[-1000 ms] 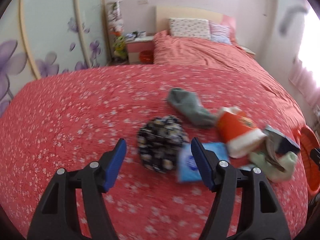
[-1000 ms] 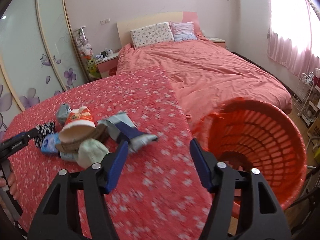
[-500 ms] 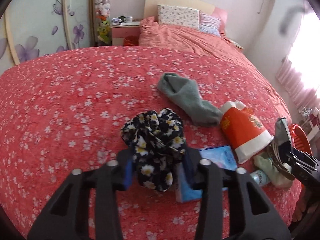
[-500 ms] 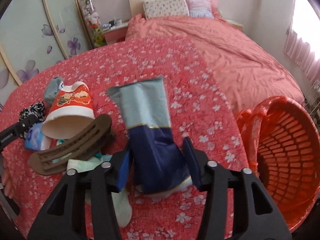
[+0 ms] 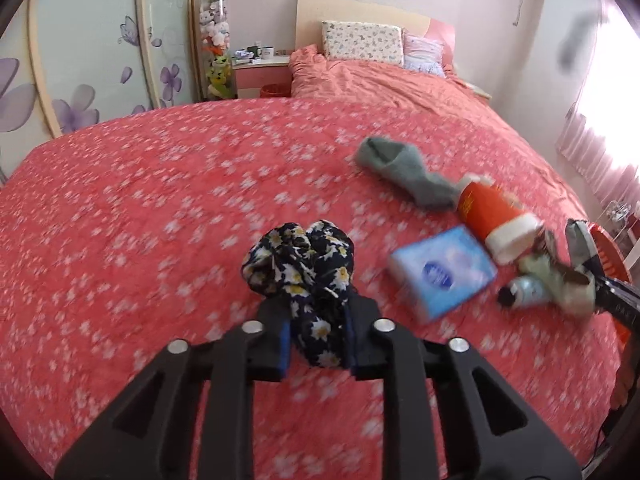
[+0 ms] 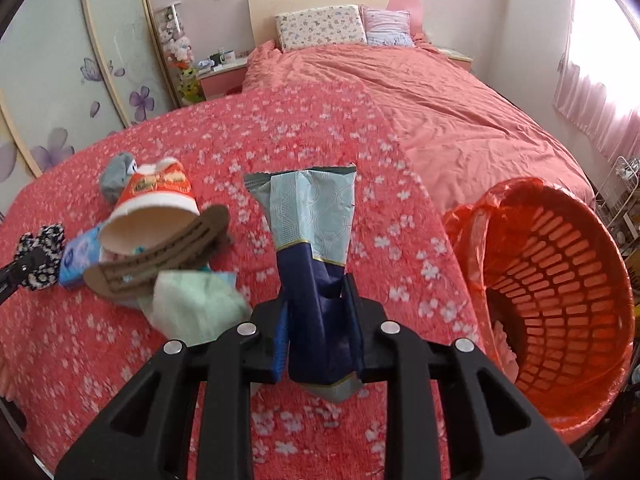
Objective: Collect trash
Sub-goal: 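Lift the floral scrunchie and blue sock above the bed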
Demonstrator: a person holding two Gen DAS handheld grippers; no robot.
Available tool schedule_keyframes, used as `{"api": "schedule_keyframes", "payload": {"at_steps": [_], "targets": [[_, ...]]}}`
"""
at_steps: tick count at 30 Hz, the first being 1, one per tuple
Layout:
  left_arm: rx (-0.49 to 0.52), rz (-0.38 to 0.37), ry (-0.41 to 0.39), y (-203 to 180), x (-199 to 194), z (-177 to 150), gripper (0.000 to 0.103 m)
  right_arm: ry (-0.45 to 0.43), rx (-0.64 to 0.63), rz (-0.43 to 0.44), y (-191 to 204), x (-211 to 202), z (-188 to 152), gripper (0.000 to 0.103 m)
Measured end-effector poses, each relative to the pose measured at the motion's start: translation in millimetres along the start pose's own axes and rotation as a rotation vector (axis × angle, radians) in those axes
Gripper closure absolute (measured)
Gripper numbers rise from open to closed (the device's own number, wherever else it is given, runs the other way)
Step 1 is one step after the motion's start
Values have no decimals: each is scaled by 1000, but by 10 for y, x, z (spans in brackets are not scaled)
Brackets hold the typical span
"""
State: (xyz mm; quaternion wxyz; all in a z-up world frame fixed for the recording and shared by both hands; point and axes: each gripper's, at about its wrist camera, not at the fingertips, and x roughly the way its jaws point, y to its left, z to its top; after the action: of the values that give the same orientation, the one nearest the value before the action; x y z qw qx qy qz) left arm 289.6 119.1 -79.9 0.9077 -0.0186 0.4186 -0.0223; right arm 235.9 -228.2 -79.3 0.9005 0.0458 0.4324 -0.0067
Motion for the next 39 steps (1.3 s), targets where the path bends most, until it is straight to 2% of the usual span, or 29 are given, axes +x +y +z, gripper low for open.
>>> {"api": "schedule_keyframes", "payload": {"at_steps": [5,17,23,39], "targets": [[-19,29,16,49,76,-68,65,-7,21,-3,-23,46,4,73],[-23,53,31,43,150,-97,62,-19,12,-6,-6,61,-10,72],[-53,35,29,120,149,-109,62,-20,12,-7,1,63,-10,72],[-54,28,29,194,131,-122,62,-20,14,-3,-3,65,-11,71]]}}
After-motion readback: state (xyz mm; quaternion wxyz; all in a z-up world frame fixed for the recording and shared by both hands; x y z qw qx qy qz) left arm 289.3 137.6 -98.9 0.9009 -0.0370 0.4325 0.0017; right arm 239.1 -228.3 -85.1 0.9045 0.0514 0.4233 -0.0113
